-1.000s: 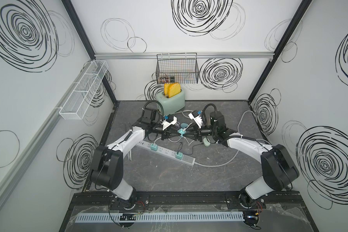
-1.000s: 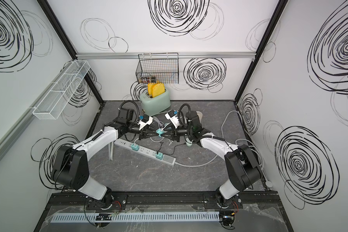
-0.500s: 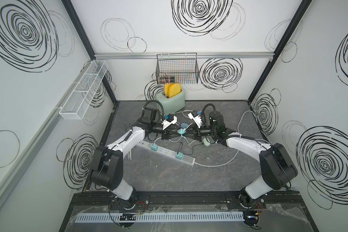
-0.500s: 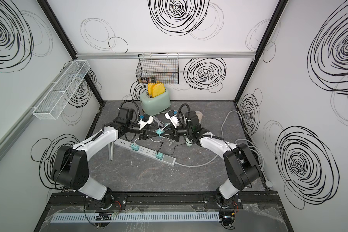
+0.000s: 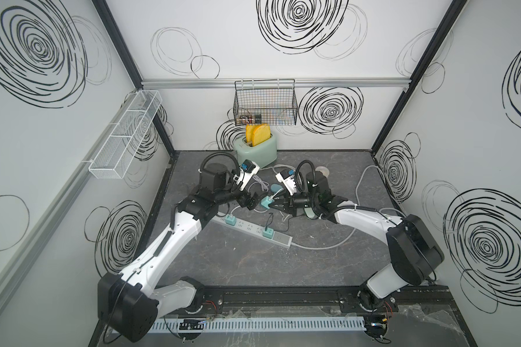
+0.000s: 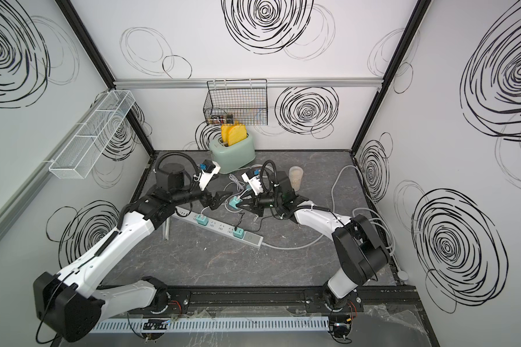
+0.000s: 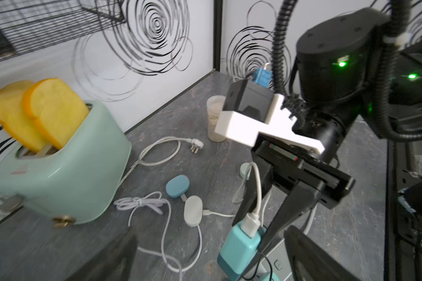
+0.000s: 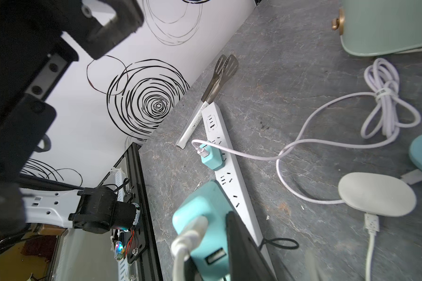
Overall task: Charge the bluetooth headset
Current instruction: Insert the plug into the socket.
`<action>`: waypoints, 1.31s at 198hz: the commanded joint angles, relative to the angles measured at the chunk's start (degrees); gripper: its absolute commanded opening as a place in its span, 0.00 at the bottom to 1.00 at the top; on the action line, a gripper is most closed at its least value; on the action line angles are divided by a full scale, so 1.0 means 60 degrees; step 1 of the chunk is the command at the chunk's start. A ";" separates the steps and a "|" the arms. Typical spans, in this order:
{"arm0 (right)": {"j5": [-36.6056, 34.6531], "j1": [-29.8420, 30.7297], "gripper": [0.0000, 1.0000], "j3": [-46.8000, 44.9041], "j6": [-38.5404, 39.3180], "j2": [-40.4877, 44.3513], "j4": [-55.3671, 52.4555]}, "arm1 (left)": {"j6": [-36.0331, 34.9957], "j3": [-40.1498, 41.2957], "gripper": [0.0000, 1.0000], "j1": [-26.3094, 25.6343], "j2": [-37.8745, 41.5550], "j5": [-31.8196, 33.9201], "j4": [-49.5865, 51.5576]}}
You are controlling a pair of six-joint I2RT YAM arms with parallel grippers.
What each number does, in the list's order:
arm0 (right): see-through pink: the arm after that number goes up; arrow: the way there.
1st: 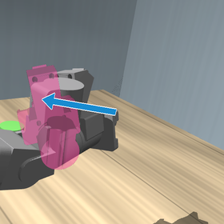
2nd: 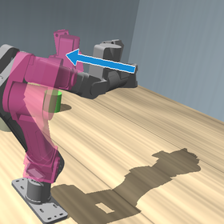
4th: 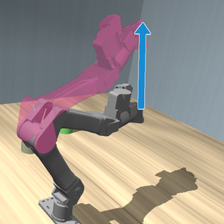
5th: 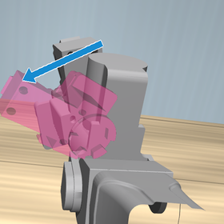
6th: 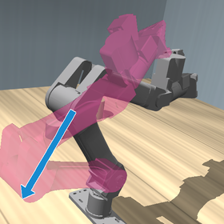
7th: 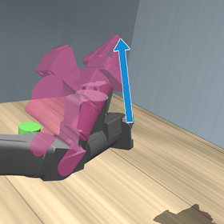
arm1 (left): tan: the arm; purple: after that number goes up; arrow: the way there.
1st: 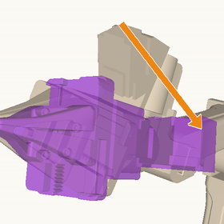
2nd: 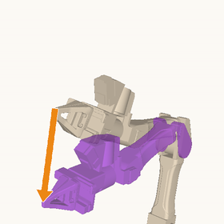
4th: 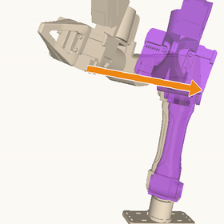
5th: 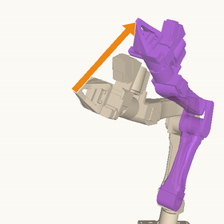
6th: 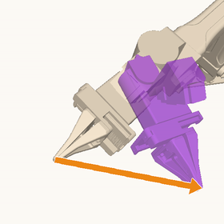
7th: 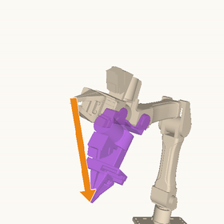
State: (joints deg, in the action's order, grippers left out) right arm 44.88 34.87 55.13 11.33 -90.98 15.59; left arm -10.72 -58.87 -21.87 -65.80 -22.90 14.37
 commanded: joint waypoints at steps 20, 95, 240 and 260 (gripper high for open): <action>-0.1244 0.0884 0.04 0.0683 -0.0527 -0.0391 -0.0676 | 0.0905 0.0844 0.99 0.0051 0.1199 0.2778 0.2065; -0.3004 0.2259 0.03 0.1241 -0.1471 -0.1204 -0.1070 | 0.2566 0.1064 0.86 0.0025 0.1538 0.4239 0.3678; -0.4996 0.3088 0.02 0.2972 -0.0392 -0.2283 -0.3996 | 0.4198 -0.0296 0.87 -0.0562 0.1952 0.3673 0.6964; -0.5178 0.3096 0.01 0.3153 -0.0329 -0.2380 -0.4415 | 0.4268 -0.0118 0.87 -0.0560 0.2129 0.3132 0.7139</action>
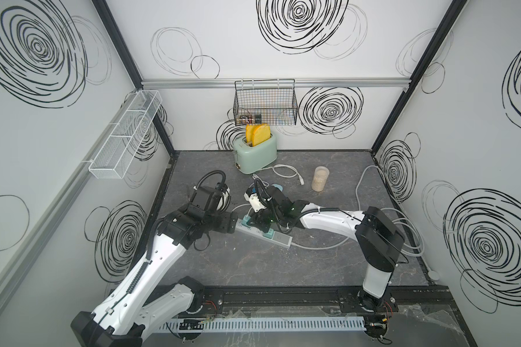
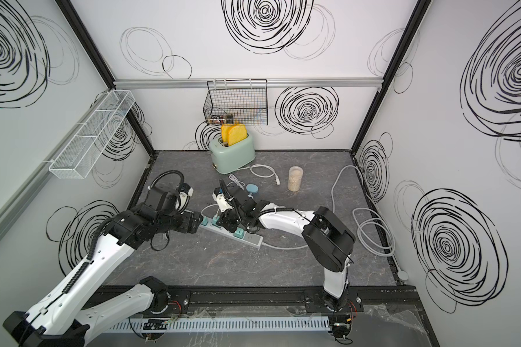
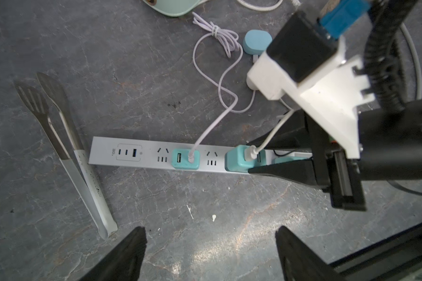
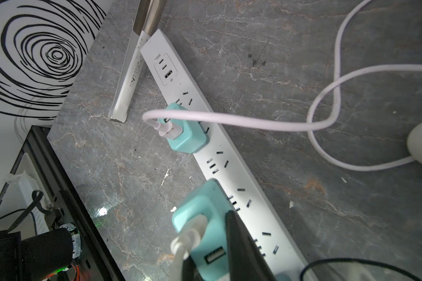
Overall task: Charge the bluetooth headset
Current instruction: Insert the plug into the socket.
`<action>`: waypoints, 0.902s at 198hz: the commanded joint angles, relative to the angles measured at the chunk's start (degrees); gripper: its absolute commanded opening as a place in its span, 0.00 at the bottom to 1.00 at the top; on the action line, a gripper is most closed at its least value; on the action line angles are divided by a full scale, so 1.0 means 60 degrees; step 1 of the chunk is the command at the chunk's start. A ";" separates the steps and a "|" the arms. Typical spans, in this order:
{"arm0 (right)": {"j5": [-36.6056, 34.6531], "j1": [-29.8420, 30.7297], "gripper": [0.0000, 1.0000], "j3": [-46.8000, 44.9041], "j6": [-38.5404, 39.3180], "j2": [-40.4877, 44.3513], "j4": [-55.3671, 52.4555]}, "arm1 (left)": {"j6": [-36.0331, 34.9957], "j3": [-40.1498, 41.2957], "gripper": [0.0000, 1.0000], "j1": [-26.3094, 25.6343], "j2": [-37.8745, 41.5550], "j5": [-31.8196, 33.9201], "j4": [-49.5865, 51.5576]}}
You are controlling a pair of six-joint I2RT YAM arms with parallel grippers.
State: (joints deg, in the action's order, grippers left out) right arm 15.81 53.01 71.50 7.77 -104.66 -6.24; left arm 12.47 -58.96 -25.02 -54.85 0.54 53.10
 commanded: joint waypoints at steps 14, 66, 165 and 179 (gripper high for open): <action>-0.0487 0.0125 0.01 0.0545 0.0314 -0.0219 -0.0992 | 0.0477 0.0100 0.87 -0.0036 0.0437 -0.1036 0.0643; -0.0495 0.0169 0.01 0.0577 0.0287 -0.0478 -0.0999 | 0.0520 0.0564 0.87 -0.0035 0.0706 -0.1394 0.0472; -0.0584 0.0158 0.00 0.0329 0.0120 -0.0746 -0.0872 | 0.0441 0.0730 0.86 -0.0037 0.0822 -0.1702 0.0203; -0.0552 0.0144 0.00 0.0291 0.0127 -0.0792 -0.0830 | 0.0427 0.0744 0.86 -0.0039 0.0818 -0.1709 0.0159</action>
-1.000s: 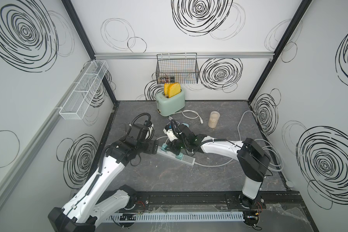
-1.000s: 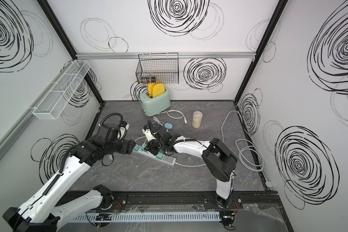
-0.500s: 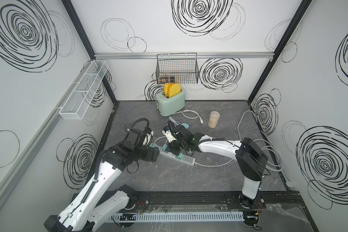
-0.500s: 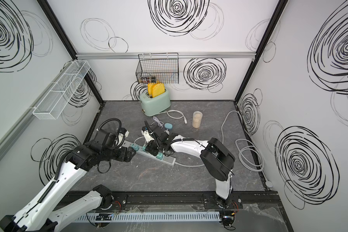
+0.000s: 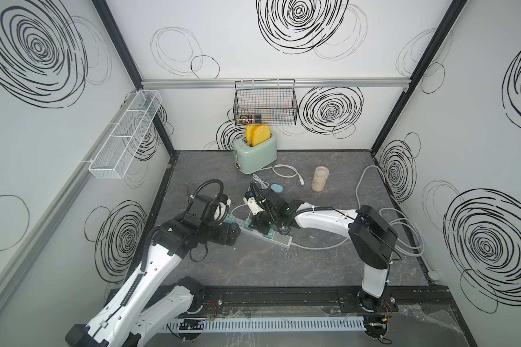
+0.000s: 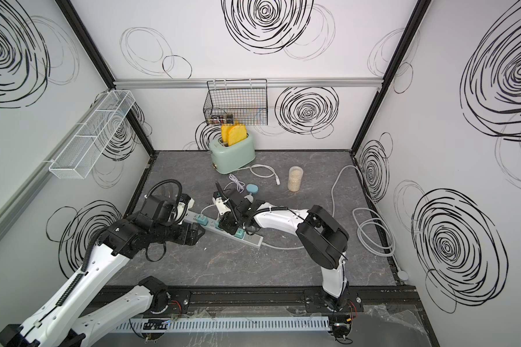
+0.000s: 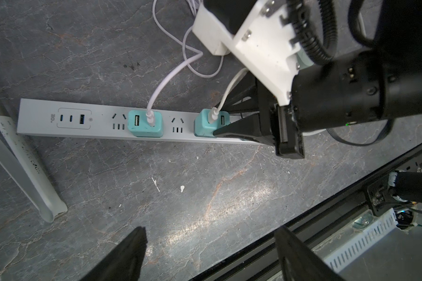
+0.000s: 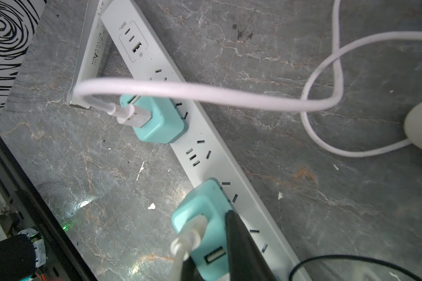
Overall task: Charge the bluetooth headset
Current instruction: Insert the plug into the socket.
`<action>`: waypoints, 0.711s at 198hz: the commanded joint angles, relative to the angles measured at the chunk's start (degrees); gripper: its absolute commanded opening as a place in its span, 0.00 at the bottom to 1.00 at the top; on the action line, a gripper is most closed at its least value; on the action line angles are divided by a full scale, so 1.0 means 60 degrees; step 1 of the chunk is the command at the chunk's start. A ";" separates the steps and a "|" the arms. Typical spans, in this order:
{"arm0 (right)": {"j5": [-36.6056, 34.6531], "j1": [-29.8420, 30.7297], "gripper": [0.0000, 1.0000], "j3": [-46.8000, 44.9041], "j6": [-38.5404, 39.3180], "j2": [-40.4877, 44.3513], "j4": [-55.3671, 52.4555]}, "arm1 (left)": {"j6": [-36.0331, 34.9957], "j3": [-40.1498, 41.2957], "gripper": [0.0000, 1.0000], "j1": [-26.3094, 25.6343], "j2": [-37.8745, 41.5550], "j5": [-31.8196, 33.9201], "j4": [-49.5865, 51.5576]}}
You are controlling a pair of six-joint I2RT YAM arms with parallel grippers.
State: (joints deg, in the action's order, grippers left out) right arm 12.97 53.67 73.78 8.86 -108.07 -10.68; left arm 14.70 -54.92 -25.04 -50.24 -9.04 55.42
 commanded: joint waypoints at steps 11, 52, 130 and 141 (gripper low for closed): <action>-0.0031 0.0023 0.00 -0.0053 -0.0043 -0.0282 -0.0165 | 0.0053 0.0085 0.86 -0.0031 0.0020 -0.0112 -0.0256; -0.0112 0.0071 0.00 -0.0159 0.0101 -0.0361 -0.0556 | 0.0070 0.0083 0.85 -0.0033 -0.0046 -0.0193 -0.0376; -0.0305 0.0135 0.00 -0.0855 0.0653 -0.0831 -0.0656 | 0.0060 0.0144 0.84 -0.0017 -0.0209 -0.0349 -0.0680; -0.0331 0.0153 0.00 -0.0860 0.0773 -0.0876 -0.0741 | 0.0064 0.0172 0.84 -0.0013 -0.0256 -0.0404 -0.0747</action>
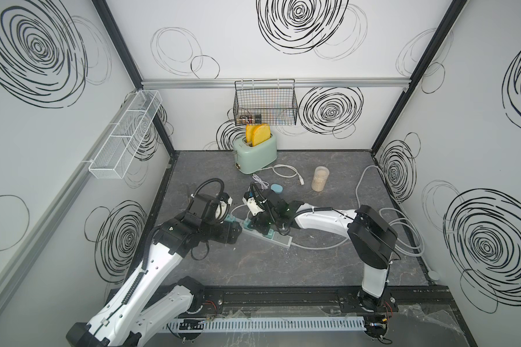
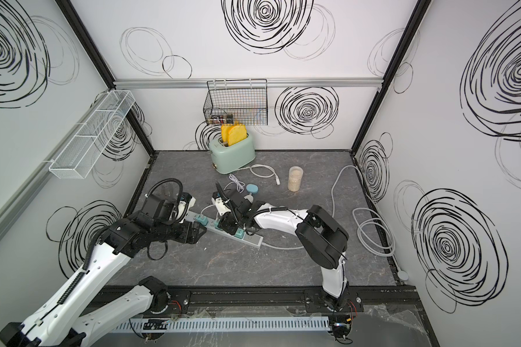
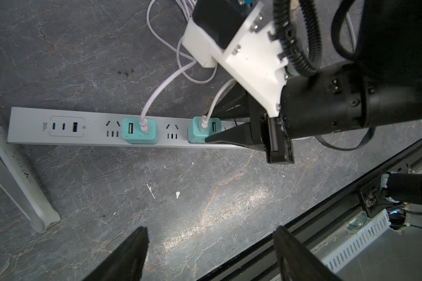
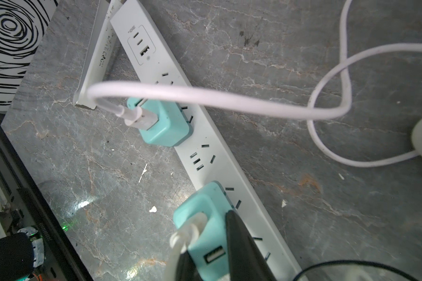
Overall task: Charge the bluetooth headset
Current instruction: Insert the plug into the socket.
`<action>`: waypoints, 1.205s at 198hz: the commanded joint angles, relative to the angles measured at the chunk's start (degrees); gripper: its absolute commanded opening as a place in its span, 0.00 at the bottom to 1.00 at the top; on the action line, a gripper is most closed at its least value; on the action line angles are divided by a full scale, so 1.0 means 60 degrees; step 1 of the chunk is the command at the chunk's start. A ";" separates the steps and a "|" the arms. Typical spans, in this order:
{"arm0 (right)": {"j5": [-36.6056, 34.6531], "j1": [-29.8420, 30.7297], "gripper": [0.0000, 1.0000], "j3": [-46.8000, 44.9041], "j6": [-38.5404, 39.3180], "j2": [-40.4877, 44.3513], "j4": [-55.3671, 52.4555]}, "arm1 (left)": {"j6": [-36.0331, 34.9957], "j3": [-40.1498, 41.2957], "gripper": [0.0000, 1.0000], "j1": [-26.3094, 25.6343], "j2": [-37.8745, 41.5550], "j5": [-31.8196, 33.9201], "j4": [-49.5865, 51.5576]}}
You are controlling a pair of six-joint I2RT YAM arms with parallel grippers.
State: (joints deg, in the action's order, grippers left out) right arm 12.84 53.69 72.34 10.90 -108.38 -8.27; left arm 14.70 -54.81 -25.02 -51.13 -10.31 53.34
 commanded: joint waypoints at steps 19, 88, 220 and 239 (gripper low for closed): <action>-0.0253 0.0142 0.00 -0.0531 0.0510 -0.1003 -0.1372 | 0.0060 0.0184 0.84 -0.0013 -0.0163 -0.0258 -0.0510; -0.0785 0.0326 0.00 -0.0823 0.0335 -0.1029 -0.1539 | 0.0073 0.0243 0.83 0.0074 -0.0168 -0.0361 -0.0618; -0.1019 0.0827 0.00 -0.0887 -0.0010 -0.1838 -0.1972 | 0.0053 0.0516 0.82 0.0243 -0.0025 -0.0611 -0.1024; -0.1195 0.0821 0.00 -0.0836 -0.0007 -0.1930 -0.2127 | 0.0094 0.0614 0.82 0.0287 0.0049 -0.0677 -0.1103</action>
State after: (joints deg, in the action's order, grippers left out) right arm 6.72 57.04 72.25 11.35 -111.07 -7.86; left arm 14.85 -52.07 -23.94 -51.72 -13.26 48.88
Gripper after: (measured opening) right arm 0.266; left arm 0.819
